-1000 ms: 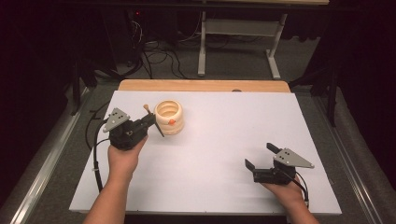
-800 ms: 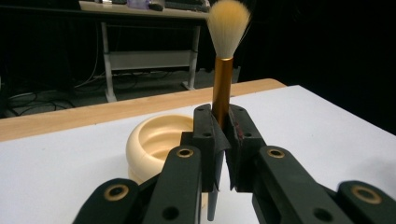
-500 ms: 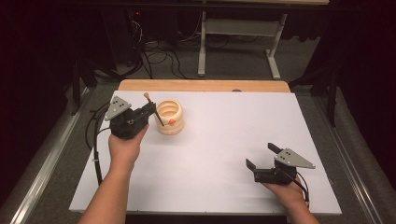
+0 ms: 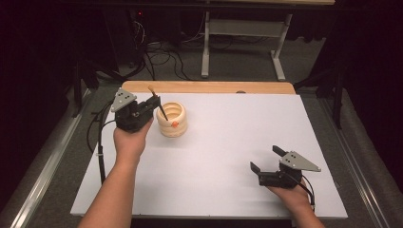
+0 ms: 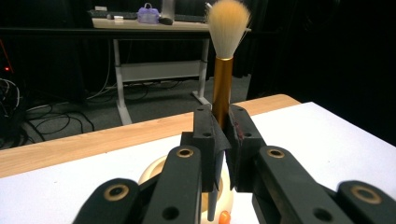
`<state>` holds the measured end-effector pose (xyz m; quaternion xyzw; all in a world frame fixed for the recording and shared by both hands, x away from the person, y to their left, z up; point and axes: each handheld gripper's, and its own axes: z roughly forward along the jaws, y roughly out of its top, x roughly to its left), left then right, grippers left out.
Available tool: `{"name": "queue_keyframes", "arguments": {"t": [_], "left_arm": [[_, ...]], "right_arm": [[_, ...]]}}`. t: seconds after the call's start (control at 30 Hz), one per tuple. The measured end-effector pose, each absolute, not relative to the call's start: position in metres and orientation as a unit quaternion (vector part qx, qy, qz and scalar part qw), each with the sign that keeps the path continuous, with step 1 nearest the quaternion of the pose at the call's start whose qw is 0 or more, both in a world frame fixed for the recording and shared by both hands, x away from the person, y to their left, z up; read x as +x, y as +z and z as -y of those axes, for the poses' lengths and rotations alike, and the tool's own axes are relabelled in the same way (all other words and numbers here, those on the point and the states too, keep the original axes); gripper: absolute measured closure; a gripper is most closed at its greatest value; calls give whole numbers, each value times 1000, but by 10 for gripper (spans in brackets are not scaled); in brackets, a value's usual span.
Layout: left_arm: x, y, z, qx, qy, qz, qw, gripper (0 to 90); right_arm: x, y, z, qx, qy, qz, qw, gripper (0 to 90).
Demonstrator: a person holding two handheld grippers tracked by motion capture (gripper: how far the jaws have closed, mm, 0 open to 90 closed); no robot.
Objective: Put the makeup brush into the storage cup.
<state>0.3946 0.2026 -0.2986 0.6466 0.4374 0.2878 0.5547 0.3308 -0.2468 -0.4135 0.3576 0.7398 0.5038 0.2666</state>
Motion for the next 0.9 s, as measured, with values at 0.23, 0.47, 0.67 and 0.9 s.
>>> {"name": "queue_keyframes", "arguments": {"t": [0.23, 0.47, 0.67, 0.9], "left_arm": [[402, -300, -203, 645, 289, -444, 550, 835], [407, -298, -203, 643, 296, -444, 550, 835], [412, -296, -202, 639, 297, -448, 551, 835], [417, -300, -199, 640, 299, -450, 547, 834]], "right_arm": [[331, -413, 247, 358, 503, -740, 267, 9], [330, -414, 247, 359, 503, -740, 265, 9], [330, -414, 247, 359, 503, -740, 266, 9], [330, -414, 247, 357, 504, -740, 267, 9]]}}
